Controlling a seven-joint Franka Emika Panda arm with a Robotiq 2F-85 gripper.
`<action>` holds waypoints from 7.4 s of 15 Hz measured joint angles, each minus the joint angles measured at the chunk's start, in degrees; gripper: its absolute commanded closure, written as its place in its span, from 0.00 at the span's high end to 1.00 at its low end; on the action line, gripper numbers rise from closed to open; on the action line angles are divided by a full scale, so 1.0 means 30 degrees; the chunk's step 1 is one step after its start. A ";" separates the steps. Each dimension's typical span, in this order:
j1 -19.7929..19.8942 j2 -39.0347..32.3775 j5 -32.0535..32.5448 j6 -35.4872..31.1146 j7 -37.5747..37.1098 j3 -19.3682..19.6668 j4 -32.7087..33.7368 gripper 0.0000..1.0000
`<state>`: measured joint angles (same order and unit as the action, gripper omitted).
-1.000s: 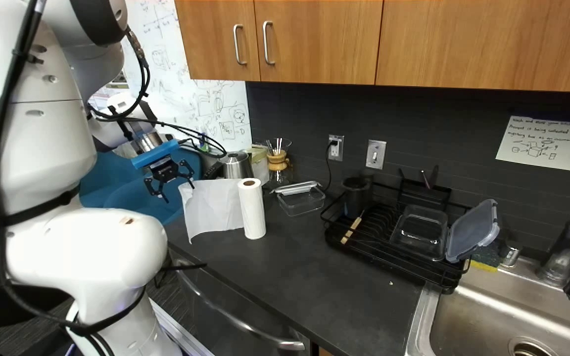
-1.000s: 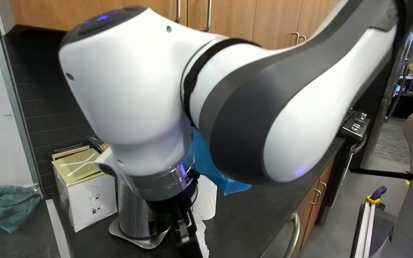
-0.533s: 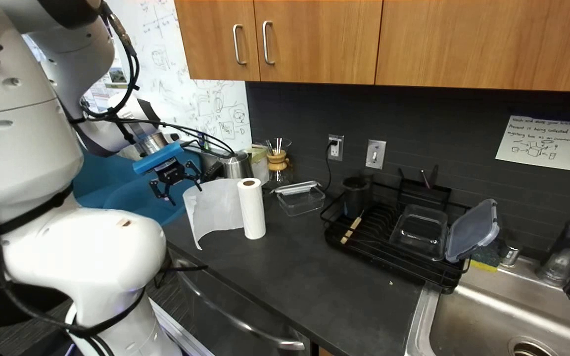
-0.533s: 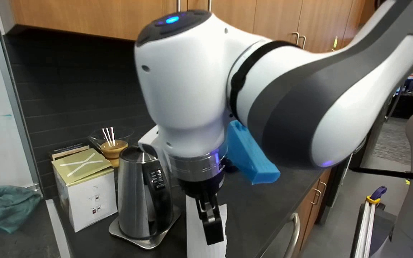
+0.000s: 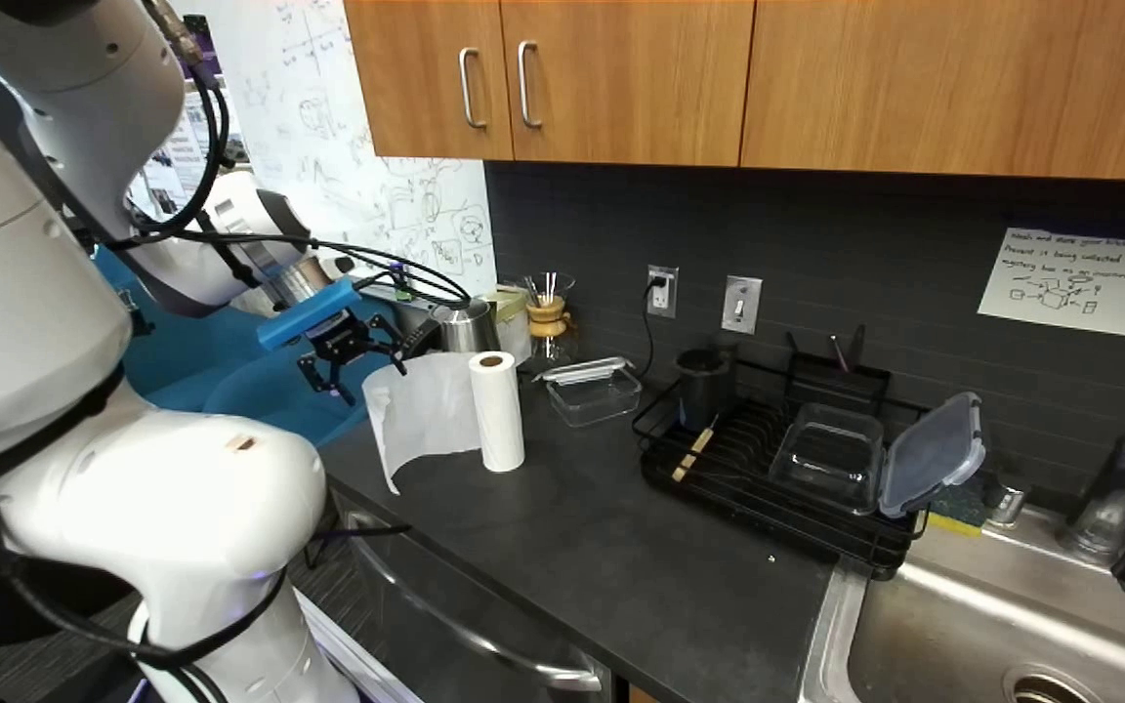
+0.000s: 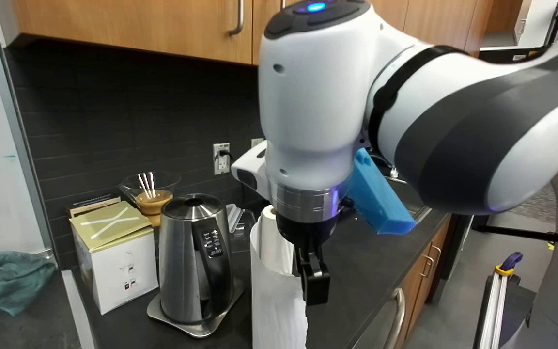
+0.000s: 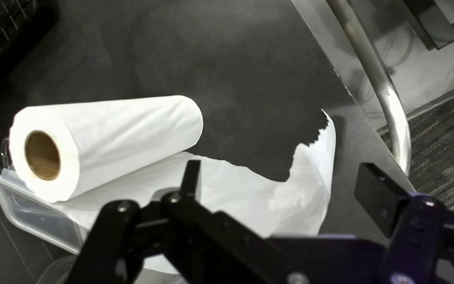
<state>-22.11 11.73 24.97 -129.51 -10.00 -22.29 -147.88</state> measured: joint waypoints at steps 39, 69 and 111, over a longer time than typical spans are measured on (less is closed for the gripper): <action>0.2850 0.4144 -0.8401 -0.5886 0.5161 0.6756 -0.3645 1.00; 0.2880 0.4125 -0.8885 -0.5904 0.5862 0.7303 -0.3646 1.00; 0.2880 0.4121 -0.8885 -0.5906 0.5868 0.7303 -0.3646 1.00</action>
<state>-13.47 24.09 -1.69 -147.23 7.61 -0.38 -158.81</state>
